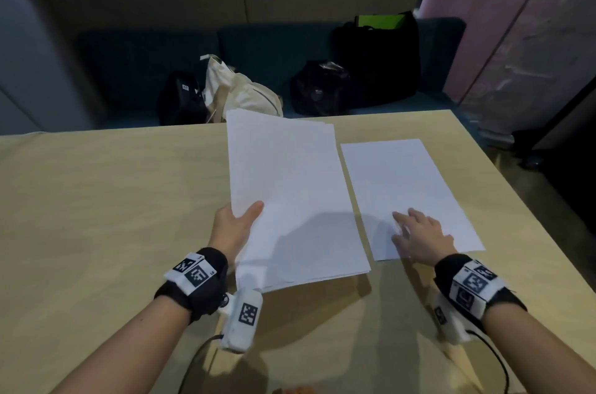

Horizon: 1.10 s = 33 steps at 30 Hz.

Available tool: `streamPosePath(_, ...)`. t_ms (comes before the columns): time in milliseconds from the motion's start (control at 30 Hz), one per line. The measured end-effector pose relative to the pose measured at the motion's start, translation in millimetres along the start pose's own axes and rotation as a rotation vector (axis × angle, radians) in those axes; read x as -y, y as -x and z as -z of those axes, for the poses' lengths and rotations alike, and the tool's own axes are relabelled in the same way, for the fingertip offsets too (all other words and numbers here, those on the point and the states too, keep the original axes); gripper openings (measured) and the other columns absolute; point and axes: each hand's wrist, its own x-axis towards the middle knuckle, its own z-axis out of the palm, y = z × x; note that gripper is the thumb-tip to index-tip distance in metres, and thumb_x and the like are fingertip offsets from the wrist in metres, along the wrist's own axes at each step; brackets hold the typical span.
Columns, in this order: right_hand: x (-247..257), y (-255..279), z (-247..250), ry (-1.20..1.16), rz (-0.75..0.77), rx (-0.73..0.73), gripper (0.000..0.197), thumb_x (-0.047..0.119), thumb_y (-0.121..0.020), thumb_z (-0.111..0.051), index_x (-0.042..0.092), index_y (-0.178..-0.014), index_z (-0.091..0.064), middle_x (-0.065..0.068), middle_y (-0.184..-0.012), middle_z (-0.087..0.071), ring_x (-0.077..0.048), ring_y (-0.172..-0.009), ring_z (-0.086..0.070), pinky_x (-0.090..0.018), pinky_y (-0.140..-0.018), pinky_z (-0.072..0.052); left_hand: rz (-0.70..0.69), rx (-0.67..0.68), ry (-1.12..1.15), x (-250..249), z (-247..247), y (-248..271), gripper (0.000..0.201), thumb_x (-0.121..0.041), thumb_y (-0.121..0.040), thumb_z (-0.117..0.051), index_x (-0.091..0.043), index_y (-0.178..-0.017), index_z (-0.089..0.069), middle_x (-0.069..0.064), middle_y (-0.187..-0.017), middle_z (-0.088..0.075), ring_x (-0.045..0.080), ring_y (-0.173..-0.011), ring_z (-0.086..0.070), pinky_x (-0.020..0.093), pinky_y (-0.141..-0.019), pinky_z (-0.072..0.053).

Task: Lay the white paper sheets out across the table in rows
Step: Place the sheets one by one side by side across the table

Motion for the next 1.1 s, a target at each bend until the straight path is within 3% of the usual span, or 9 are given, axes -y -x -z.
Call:
streamPosePath(67,-5.7,-14.9,7.4,-0.020,-0.027,-0.001,0.054,0.037,-0.093,-0.041,0.032,-0.144,-0.025,0.002,-0.158,-0.014,-0.030,-0.144,-0.014,-0.058,-0.111,-0.021,-0.003,0.014,-0.002,-2.5,-3.6,-0.3,0.031,-0.017,-0.089,-0.060,-0.003,-0.117,-0.061,0.009,-0.107,-0.066,0.025,-0.094,-0.064,0.031,-0.082,-0.048)
streamPosePath(167,-15.2,-37.9,18.6,-0.046,-0.058,-0.055,0.042,0.035,-0.092,-0.043,0.024,-0.133,-0.038,-0.001,-0.145,-0.032,-0.032,-0.139,-0.024,-0.059,-0.106,-0.026,-0.012,0.031,-0.006,-3.9,-9.0,-1.7,0.030,-0.018,-0.089,-0.060,-0.006,-0.116,-0.061,0.006,-0.104,-0.066,0.022,-0.092,-0.064,0.026,-0.075,-0.048)
streamPosePath(233,-21.3,-51.1,26.3,-0.101,-0.101,-0.090,0.039,0.034,-0.091,-0.046,0.018,-0.126,-0.042,-0.003,-0.137,-0.041,-0.031,-0.136,-0.029,-0.060,-0.106,-0.026,-0.020,0.038,-0.009,-4.5,-11.9,-1.8,0.028,-0.018,-0.089,-0.060,-0.008,-0.115,-0.061,0.003,-0.102,-0.066,0.022,-0.094,-0.064,0.027,-0.078,-0.047)
streamPosePath(300,-26.8,-63.5,34.3,-0.125,-0.131,-0.106,0.043,0.035,-0.091,-0.048,0.016,-0.129,-0.040,-0.004,-0.141,-0.041,-0.030,-0.137,-0.029,-0.059,-0.108,-0.025,-0.030,0.043,-0.014,-4.6,-14.3,-2.8,0.025,-0.018,-0.089,-0.060,-0.010,-0.113,-0.061,0.001,-0.099,-0.066,0.021,-0.093,-0.063,0.029,-0.082,-0.046)
streamPosePath(467,-39.0,-87.5,48.8,-0.113,-0.120,-0.129,0.036,0.034,-0.089,-0.051,0.012,-0.117,-0.048,-0.008,-0.128,-0.050,-0.032,-0.122,-0.043,-0.058,-0.102,-0.034,-0.045,0.057,-0.017,-5.7,-19.2,-6.0,0.024,-0.017,-0.089,-0.060,-0.012,-0.112,-0.061,-0.001,-0.098,-0.067,0.017,-0.091,-0.064,0.029,-0.084,-0.048)
streamPosePath(600,-43.3,-95.5,52.7,-0.075,-0.142,-0.147,0.044,0.038,-0.090,-0.050,0.018,-0.129,-0.046,-0.011,-0.139,-0.037,-0.034,-0.128,-0.035,-0.053,-0.106,-0.031,-0.058,0.074,0.000,-7.7,-22.2,-9.1,0.018,-0.016,-0.089,-0.060,-0.015,-0.107,-0.061,-0.010,-0.091,-0.066,0.006,-0.085,-0.063,0.020,-0.070,-0.047)
streamPosePath(1100,-52.5,-105.6,52.0,-0.009,-0.169,-0.159,0.041,0.037,-0.093,-0.039,0.026,-0.133,-0.039,-0.005,-0.149,-0.030,-0.030,-0.135,-0.028,-0.058,-0.105,-0.025,-0.040,0.083,0.036,-9.8,-31.6,-14.1,0.014,-0.016,-0.089,-0.060,-0.018,-0.102,-0.061,-0.008,-0.092,-0.066,0.006,-0.083,-0.064,0.020,-0.069,-0.048)
